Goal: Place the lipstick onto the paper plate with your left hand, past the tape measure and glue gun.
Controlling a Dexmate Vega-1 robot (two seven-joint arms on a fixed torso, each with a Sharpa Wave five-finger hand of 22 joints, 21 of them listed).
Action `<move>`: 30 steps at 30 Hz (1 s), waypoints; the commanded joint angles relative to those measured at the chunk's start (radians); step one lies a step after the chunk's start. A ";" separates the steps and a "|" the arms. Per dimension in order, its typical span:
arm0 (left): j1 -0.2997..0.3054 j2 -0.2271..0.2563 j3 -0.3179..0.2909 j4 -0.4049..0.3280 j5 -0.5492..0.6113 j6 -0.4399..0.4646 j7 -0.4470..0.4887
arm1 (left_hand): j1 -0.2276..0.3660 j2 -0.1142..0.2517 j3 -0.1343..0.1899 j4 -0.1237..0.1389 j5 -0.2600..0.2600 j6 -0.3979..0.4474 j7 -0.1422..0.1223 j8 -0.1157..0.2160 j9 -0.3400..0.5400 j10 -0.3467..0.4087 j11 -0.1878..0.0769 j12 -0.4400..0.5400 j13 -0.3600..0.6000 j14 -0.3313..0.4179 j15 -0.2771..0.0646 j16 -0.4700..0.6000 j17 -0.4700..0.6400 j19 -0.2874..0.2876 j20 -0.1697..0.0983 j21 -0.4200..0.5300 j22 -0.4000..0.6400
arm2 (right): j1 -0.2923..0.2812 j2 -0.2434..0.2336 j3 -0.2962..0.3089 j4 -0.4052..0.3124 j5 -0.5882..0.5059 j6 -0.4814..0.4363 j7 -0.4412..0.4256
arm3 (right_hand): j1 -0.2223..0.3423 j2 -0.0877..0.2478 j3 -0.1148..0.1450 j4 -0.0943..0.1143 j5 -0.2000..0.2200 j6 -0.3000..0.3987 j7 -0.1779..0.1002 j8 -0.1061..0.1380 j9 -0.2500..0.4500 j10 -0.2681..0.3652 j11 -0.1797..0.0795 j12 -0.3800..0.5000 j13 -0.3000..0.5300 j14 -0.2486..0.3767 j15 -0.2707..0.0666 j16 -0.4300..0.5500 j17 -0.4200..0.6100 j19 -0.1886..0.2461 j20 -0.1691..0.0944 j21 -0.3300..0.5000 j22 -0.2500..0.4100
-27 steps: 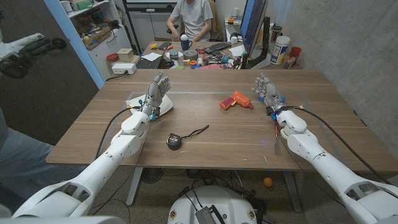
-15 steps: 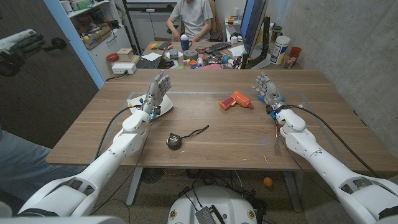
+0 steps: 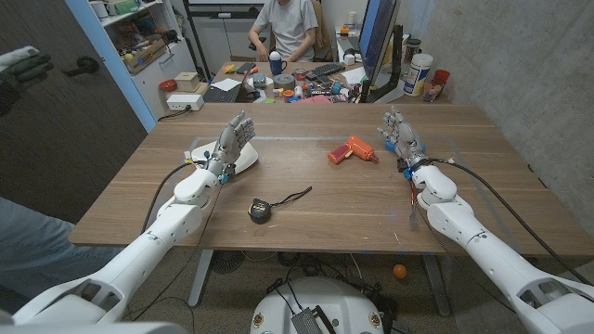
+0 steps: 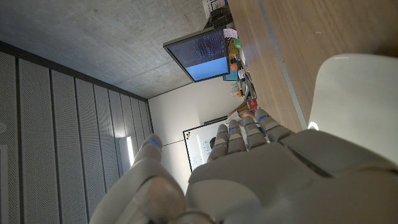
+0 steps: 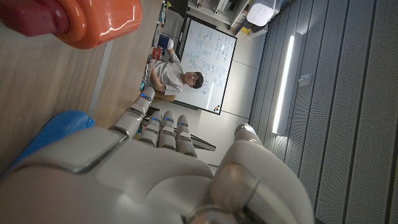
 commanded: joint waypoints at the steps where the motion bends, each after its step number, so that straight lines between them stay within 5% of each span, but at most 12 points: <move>1: 0.137 0.112 -0.054 -0.135 -0.012 0.029 0.032 | 0.009 0.002 0.008 -0.006 0.006 -0.008 0.011 0.005 0.005 0.000 0.003 0.000 0.002 0.002 0.008 0.004 0.003 -0.006 0.005 -0.002 0.004 | -0.072 -0.019 -0.008 -0.124 -0.031 -0.041 -0.078 | -0.002 -0.001 0.000 0.001 0.007 0.010 -0.002 0.004 0.002 0.009 -0.001 0.006 0.003 0.004 0.006 0.008 0.002 0.005 0.007 0.005 0.001; 20: 0.242 0.252 -0.113 -0.324 0.035 0.055 0.057 | 0.032 0.013 0.017 -0.021 0.005 -0.005 0.012 0.008 0.005 0.009 0.004 0.003 0.001 0.010 0.009 0.007 0.003 0.001 0.012 -0.010 0.004 | -0.193 -0.070 0.012 -0.268 -0.043 -0.075 -0.146 | -0.007 -0.002 -0.003 0.001 0.008 0.013 -0.006 0.004 0.002 0.010 0.000 0.005 0.003 0.008 0.008 0.008 0.000 0.002 0.011 0.005 0.001; 30: 0.396 0.359 -0.227 -0.530 0.107 0.071 0.163 | 0.069 0.025 0.029 -0.051 0.000 0.054 0.005 0.027 0.007 0.071 -0.004 0.023 0.002 0.070 0.001 0.022 0.002 0.038 0.017 -0.018 0.005 | -0.224 -0.092 0.048 -0.297 -0.026 -0.066 -0.149 | -0.009 -0.002 -0.005 0.001 0.009 0.014 -0.007 0.003 0.002 0.011 -0.001 0.004 0.003 0.009 0.008 0.008 -0.001 0.001 0.012 0.005 0.001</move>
